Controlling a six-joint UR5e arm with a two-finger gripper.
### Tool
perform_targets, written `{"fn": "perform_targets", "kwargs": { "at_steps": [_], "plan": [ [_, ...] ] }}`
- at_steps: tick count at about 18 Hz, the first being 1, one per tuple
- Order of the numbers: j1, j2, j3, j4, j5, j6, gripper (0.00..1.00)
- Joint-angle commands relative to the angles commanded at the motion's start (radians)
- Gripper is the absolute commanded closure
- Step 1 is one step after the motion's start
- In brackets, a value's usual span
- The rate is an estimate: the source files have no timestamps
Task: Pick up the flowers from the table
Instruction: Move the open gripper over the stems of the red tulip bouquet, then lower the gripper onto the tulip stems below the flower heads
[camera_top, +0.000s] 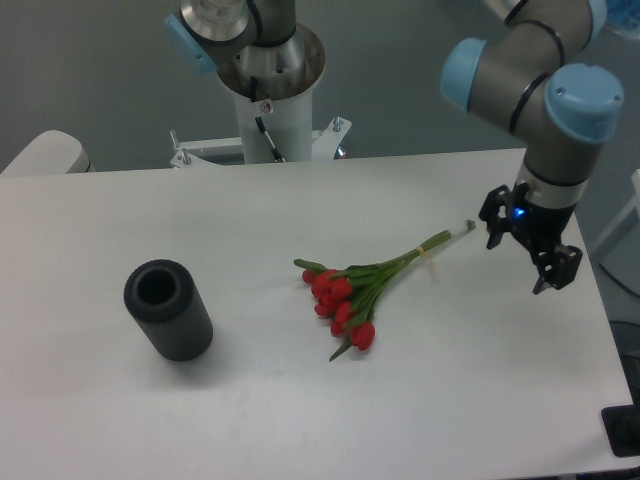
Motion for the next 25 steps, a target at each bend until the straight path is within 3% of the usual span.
{"fn": "perform_targets", "kwargs": {
  "at_steps": [3, 9, 14, 20, 23, 25],
  "plan": [
    [-0.002, 0.000, -0.069, 0.092, 0.049, -0.045, 0.00],
    [-0.037, 0.005, -0.138, 0.077, 0.078, -0.219, 0.00],
    [-0.078, 0.066, -0.241, 0.091, 0.052, -0.397, 0.00],
    [-0.129, 0.097, -0.330, 0.131, 0.020, -0.372, 0.00],
    [-0.147, 0.094, -0.344, 0.144, 0.028, -0.203, 0.00],
    [-0.138, 0.098, -0.365, 0.146, 0.025, -0.174, 0.00]
  ]
}}
